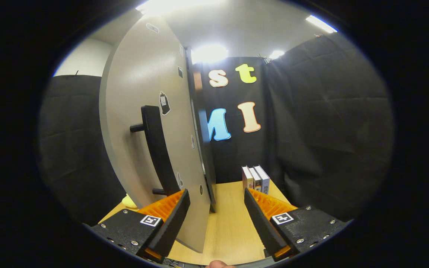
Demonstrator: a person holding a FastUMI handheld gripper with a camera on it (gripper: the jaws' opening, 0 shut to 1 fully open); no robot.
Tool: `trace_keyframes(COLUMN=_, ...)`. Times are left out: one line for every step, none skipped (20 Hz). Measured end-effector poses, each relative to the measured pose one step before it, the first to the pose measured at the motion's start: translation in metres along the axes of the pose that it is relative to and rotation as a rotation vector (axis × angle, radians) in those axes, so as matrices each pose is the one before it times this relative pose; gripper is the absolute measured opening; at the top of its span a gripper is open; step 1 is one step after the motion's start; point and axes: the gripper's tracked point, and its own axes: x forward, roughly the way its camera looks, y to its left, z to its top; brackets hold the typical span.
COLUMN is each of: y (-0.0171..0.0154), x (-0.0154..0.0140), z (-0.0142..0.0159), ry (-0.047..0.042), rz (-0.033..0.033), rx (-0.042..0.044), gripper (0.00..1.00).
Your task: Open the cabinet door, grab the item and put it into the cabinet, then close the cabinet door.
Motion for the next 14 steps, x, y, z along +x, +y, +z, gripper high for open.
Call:
trace_keyframes(y=0.01131, x=-0.00027, z=-0.00198, ry=0.00092, rz=-0.00240, rx=0.00366, gripper=0.92)
trace_keyframes(y=0.01255, x=0.00066, z=-0.00246, ry=-0.00024, rz=-0.00145, rx=0.00311, gripper=0.92)
trace_keyframes(y=0.01331, x=0.00093, z=-0.00207, ry=-0.00037, rz=-0.00016, rx=0.00194, gripper=0.92)
trace_keyframes(y=0.01464, x=0.00031, z=-0.00189, ry=-0.00094, rz=0.00088, rx=0.00246, gripper=0.92)
trace_keyframes(y=0.01461, x=0.00140, z=-0.00184, ry=0.00019, rz=0.00180, rx=0.00197, gripper=0.93)
trace_keyframes(y=0.01457, x=0.00108, z=-0.00214, ry=0.00126, rz=0.00488, rx=0.00032, gripper=0.93)
trace_keyframes(y=0.01497, x=0.00277, z=-0.00138, ry=0.00109, rz=0.00817, rx=-0.00269, gripper=0.93)
trace_keyframes(y=0.01493, x=0.00107, z=-0.00222, ry=0.00397, rz=0.00937, rx=-0.00280, gripper=0.93)
trace_keyframes(y=0.01327, x=0.00102, z=-0.00088, ry=0.00009, rz=0.00578, rx=0.00672, gripper=0.92)
trace_keyframes(y=0.01245, x=0.00070, z=-0.00035, ry=-0.00556, rz=0.00503, rx=0.01048, gripper=0.92)
trace_keyframes(y=0.01077, x=0.00176, z=-0.00035, ry=-0.00614, rz=0.00158, rx=0.01129, gripper=0.93)
trace_keyframes(y=0.00927, x=0.00135, z=-0.00222, ry=-0.00335, rz=0.00242, rx=0.00938, gripper=0.93)
trace_keyframes(y=0.00975, x=0.00047, z=-0.00196, ry=-0.00201, rz=0.00398, rx=0.00687, gripper=0.93)
trace_keyframes(y=0.00841, x=0.00048, z=-0.00300, ry=0.00298, rz=0.00403, rx=0.00242, gripper=0.93)
